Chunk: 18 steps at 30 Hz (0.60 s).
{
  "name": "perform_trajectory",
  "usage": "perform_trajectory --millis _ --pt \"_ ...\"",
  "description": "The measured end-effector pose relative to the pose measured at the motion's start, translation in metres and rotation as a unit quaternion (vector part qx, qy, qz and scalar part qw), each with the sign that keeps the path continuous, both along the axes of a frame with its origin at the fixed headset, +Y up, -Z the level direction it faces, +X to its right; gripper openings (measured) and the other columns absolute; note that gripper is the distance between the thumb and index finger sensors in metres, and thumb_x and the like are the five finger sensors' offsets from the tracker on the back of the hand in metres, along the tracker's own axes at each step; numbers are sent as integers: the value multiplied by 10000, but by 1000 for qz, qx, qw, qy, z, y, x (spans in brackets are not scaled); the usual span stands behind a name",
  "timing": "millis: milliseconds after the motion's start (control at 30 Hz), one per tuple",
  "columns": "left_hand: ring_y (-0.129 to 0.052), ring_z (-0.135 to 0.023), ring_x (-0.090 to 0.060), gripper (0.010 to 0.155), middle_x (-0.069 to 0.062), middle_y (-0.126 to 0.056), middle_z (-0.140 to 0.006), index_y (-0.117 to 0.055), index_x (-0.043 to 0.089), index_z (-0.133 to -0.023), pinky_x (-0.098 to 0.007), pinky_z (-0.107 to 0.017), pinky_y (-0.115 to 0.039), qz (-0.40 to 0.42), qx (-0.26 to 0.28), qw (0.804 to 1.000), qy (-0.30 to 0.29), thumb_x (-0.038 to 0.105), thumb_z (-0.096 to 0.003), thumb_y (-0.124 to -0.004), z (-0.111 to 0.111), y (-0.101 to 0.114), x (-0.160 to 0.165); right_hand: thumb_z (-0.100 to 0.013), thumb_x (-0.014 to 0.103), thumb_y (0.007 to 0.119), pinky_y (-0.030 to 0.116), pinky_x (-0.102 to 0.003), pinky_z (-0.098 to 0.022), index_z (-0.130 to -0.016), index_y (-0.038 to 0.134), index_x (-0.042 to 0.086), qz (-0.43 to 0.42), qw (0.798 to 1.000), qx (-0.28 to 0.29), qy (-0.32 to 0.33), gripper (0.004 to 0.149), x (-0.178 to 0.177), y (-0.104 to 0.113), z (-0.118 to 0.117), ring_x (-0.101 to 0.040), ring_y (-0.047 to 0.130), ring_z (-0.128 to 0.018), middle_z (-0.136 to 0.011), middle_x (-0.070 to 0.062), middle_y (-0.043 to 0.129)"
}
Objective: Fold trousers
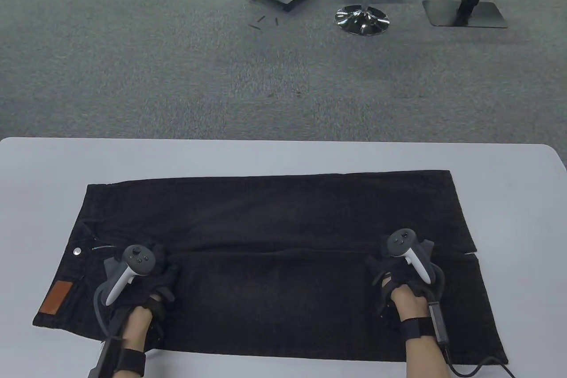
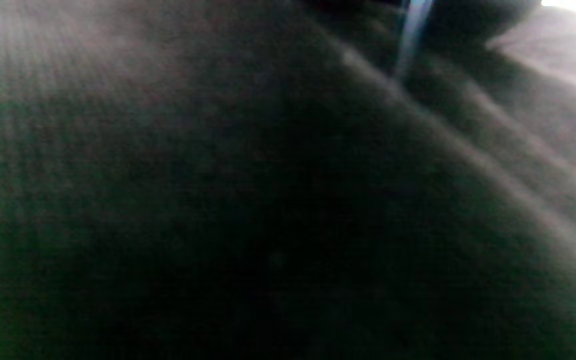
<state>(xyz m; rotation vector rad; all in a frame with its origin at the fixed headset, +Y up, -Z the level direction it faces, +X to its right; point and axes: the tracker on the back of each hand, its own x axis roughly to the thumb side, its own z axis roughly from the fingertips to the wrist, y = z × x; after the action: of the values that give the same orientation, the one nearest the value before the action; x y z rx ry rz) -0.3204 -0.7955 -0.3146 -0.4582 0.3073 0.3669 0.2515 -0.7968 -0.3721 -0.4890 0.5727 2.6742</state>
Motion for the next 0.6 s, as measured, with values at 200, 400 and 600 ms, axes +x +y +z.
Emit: perform_trajectory --millis 200,400,600 --pt "-109 -1201 -214 745 214 -144 -1221 -266 439 -1164 -610 -828 -224 0 73 995 -66 672 -543 -606 8 28 30 -452 629 667 240 -635 -766 -1038 292 394 -7 996 72 55 734 -24 28 9 -310 132 -1096 -1159 56 161" --pt "-137 -1209 -227 766 198 -173 -1229 -282 427 -1167 -616 -830 -259 44 100 979 -174 679 -535 -634 21 52 87 -452 637 667 270 -644 -759 -1046 339 388 1 969 145 198 722 -90 66 33 -321 180 -1098 -1166 34 202" --pt "-175 -1215 -242 776 188 -196 -1234 -302 419 -1170 -623 -832 -291 50 78 956 -278 677 -533 -664 41 53 138 -458 635 679 323 -645 -754 -1047 405 379 -42 941 110 318 699 -144 65 66 -334 253 -1099 -1169 18 261"
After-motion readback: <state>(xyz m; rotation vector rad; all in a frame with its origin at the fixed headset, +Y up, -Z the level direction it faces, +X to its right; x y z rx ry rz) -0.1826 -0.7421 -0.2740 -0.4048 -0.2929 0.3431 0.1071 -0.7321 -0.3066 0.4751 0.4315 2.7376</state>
